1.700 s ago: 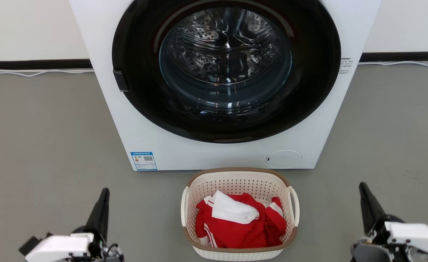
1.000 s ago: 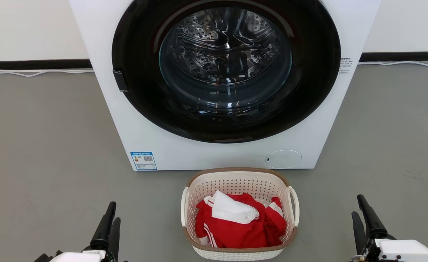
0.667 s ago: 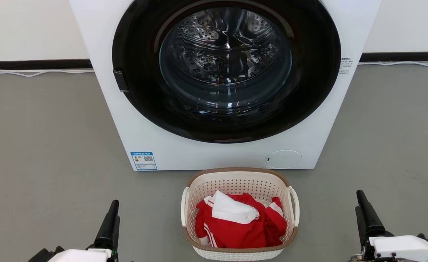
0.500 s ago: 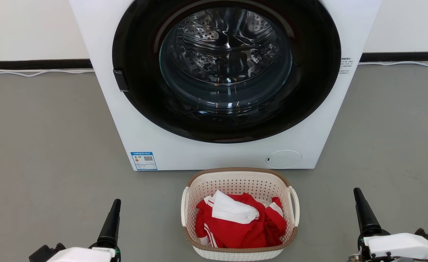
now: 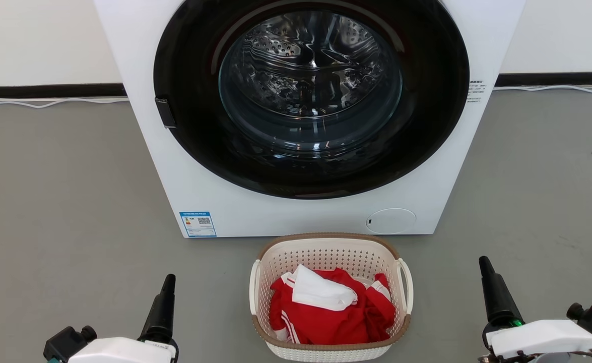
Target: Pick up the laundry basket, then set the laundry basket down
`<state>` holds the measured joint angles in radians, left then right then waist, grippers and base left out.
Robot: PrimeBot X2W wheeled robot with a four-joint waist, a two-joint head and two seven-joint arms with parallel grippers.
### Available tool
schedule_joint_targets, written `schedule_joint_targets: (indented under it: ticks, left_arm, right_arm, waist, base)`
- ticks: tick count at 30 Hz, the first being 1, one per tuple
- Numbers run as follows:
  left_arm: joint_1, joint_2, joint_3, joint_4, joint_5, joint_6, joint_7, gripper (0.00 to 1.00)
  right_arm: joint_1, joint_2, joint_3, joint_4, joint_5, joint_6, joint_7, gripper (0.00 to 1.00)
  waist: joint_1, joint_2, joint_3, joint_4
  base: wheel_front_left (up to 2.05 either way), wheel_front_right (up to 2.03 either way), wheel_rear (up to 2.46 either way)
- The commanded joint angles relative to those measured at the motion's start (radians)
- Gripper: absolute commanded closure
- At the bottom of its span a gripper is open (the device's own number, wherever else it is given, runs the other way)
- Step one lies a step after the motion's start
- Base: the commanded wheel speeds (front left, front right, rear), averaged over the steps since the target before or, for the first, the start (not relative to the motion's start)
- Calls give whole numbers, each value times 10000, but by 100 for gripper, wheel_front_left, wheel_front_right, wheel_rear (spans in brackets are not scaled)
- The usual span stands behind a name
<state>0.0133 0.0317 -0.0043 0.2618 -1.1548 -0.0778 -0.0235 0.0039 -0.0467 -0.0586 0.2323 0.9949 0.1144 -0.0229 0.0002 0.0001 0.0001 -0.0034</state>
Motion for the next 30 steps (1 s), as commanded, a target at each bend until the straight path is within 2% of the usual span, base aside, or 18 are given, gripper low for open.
schedule_joint_targets:
  ticks: [1,30]
  left_arm:
    - [-185,80,70,-313,396,21,-145,0]
    - [104,119,-117,-889,3636,256,-987,0]
  right_arm:
    - [-152,-129,140,-367,-454,61,-153,0]
    - [39,-239,532,-877,-4328,100,-995,0]
  waist:
    - [-1,-1,-5,-3]
    - [-2,-1,-97,-3]
  base:
    - [0,0,0]
    - [0,0,0]
